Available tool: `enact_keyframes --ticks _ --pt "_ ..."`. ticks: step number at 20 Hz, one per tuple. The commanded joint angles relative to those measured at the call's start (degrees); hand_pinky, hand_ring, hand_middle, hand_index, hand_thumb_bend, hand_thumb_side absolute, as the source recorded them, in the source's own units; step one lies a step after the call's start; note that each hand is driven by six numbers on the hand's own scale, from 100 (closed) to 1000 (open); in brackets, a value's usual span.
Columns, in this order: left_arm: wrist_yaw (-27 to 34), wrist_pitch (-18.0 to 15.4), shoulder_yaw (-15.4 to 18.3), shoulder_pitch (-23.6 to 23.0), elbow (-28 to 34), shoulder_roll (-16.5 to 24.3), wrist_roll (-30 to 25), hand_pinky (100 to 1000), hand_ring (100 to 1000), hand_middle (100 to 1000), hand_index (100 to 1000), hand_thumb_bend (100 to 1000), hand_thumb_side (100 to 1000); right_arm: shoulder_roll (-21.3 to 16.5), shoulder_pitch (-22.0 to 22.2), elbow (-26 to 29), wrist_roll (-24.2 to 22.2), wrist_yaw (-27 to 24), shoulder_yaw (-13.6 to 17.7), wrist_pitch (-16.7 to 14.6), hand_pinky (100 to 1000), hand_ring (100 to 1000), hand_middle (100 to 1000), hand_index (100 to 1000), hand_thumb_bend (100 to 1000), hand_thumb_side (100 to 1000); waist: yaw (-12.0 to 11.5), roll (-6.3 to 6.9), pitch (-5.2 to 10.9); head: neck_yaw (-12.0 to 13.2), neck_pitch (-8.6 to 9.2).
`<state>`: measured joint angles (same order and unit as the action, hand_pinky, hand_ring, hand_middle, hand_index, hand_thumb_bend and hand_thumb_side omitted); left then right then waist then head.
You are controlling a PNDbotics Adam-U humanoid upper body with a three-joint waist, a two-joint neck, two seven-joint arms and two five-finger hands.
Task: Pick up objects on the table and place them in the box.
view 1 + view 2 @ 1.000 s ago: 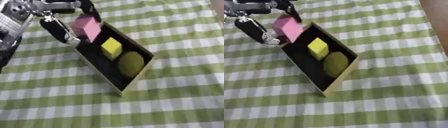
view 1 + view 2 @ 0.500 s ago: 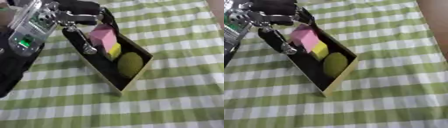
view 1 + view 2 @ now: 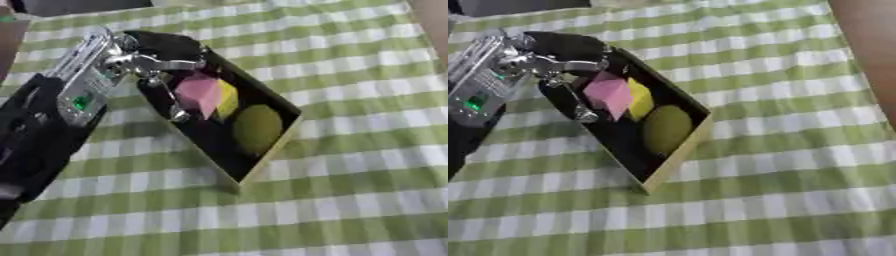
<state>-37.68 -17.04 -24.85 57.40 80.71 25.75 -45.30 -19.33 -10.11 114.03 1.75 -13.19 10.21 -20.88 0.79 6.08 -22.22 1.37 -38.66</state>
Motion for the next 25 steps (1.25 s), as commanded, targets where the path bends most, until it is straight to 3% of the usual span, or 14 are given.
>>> enact_keyframes --ticks 1,3,11,15,20,25 --pt "-0.99 -1.41 0.56 0.46 -0.45 0.82 0.0 931 909 850 950 483 144 -0.58 -0.42 0.56 -0.18 0.17 0.15 0.25 935 1000 527 882 100 623 0.02 -0.06 1.52 -0.23 0.71" --pt "-1.12 -1.45 1.12 0.33 -0.1 1.03 0.7 933 912 854 952 488 176 -0.55 -0.38 0.56 -0.29 0.19 0.08 0.42 936 1000 527 882 100 623 -0.02 -0.02 1.55 -0.27 0.73" --pt "4.48 2.07 5.44 0.84 5.05 3.13 3.35 916 893 834 935 348 112 -0.71 -0.1 0.56 -0.51 -0.05 -0.12 0.6 935 1000 527 882 100 622 -0.27 -0.1 2.11 -0.48 0.63" --pt "9.84 4.54 8.71 0.24 9.34 5.11 4.19 899 871 814 911 222 100 -1.08 0.03 0.56 -0.24 -0.42 0.04 0.23 934 1000 529 881 100 621 -0.52 -0.21 2.53 -0.72 0.29" --pt "17.74 8.68 13.69 -3.97 17.5 10.08 7.87 884 853 798 893 100 100 -1.81 0.38 0.56 0.35 -0.86 0.46 -1.08 931 1000 532 879 100 617 -1.21 -0.6 3.01 -1.5 -0.45" --pt "25.98 12.39 18.25 -10.64 26.43 15.09 17.08 869 822 777 881 100 156 -1.72 1.09 0.56 1.07 -0.84 1.03 -2.44 929 1000 533 877 100 612 -2.09 -1.66 3.18 -2.44 -0.59"
